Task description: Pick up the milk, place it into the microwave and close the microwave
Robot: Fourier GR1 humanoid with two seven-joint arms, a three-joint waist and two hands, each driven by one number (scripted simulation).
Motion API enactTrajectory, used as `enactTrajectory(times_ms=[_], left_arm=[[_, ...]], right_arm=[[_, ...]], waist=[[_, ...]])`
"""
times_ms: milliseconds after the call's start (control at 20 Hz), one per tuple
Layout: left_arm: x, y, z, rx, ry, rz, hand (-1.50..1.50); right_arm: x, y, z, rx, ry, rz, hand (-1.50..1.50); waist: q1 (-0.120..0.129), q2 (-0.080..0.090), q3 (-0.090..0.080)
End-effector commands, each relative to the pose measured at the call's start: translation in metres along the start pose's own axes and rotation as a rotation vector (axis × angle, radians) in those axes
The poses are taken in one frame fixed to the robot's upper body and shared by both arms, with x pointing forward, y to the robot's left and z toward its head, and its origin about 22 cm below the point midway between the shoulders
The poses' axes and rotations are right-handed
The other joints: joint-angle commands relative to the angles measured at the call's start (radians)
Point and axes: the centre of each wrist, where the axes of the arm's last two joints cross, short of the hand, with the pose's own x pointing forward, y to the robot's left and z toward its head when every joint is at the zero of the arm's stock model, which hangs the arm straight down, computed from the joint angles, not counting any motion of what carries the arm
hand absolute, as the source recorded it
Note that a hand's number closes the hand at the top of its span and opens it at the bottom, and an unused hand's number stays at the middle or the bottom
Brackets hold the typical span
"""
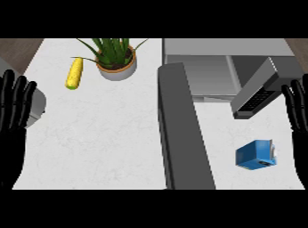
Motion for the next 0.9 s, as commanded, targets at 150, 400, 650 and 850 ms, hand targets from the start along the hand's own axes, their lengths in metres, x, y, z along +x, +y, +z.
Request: enactTrajectory(times_ms=[150,400,650,850], left_arm=[[-0.011,0.006,0.009,0.049,-0.008,0.014,-1.5],[-0.016,-0.003,0.006,0.125,0.129,0.07,-1.5],[-0.008,0.021,0.038,0.12,0.127,0.067,-1.5],[0.008,0.035,0.053,0.112,0.117,0.075,-1.5]], right_arm=[[0.04,-0.01,-0.016,0.038,-0.073,-0.039,-1.5],[0.053,-0.002,0.028,0.132,0.021,-0.038,-1.5],[0.071,-0.002,0.057,0.137,0.034,-0.057,-1.5],[0.071,0.008,0.064,0.071,0.057,0.014,-1.5]], waist=[[0.003,0.04,0.014],[-0.003,0.038,0.015],[-0.003,0.038,0.015],[0.0,0.037,0.015]])
